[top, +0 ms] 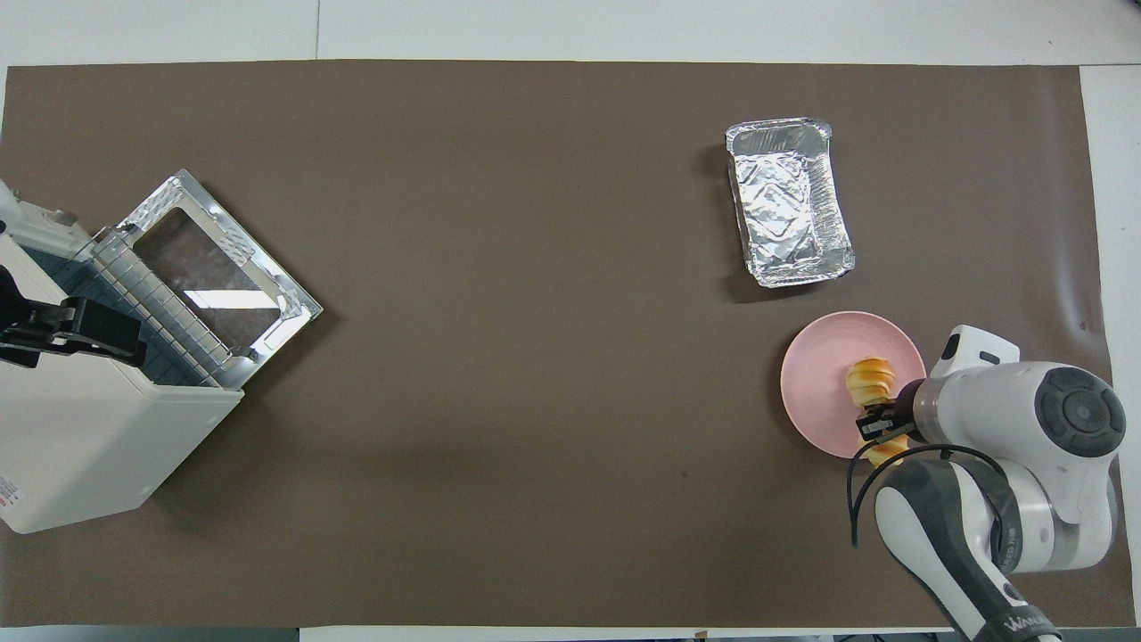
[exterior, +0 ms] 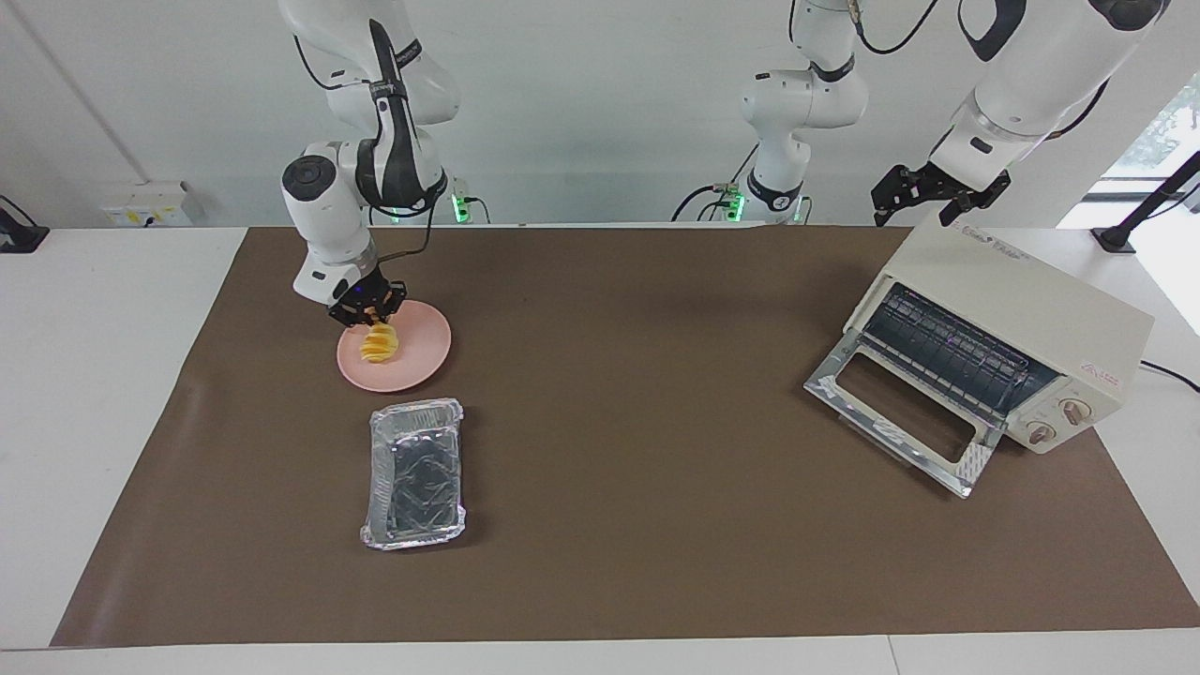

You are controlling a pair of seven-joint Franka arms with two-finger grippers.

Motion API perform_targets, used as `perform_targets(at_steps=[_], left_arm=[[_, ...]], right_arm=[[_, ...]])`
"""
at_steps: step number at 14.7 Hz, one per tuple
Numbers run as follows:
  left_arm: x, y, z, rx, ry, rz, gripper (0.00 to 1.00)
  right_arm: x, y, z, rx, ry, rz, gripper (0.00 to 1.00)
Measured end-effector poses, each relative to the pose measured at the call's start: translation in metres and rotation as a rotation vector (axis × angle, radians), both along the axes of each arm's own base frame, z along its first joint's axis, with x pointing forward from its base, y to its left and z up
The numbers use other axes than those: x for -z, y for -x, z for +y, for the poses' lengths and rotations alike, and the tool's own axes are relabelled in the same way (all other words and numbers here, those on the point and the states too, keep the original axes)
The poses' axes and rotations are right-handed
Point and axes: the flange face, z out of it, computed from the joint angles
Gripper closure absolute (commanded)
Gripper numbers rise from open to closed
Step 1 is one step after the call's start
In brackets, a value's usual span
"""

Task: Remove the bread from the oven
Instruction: 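Move the bread roll onto the pink plate with the right gripper, then open the right gripper and release the bread roll on the plate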

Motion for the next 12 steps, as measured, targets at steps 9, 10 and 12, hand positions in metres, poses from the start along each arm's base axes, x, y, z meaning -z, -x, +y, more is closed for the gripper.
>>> perform_targets(at_steps=[9,10,12], left_arm=[[0.000,0.000,0.000,0.000,0.000,0.000,0.00],[0.000,0.000,0.000,0.000,0.000,0.000,0.00],[0.000,0.000,0.000,0.000,0.000,0.000,0.00]], right_arm=[[-0.002,0.001,-0.013,-0.020,-0.001,0.005,0.00],[-0.007,-0.002,-0.013,-0.019,-0.001,0.017,0.00],[-0.025,-0.014,-0.013,-0.002,-0.014,0.045,0.00]])
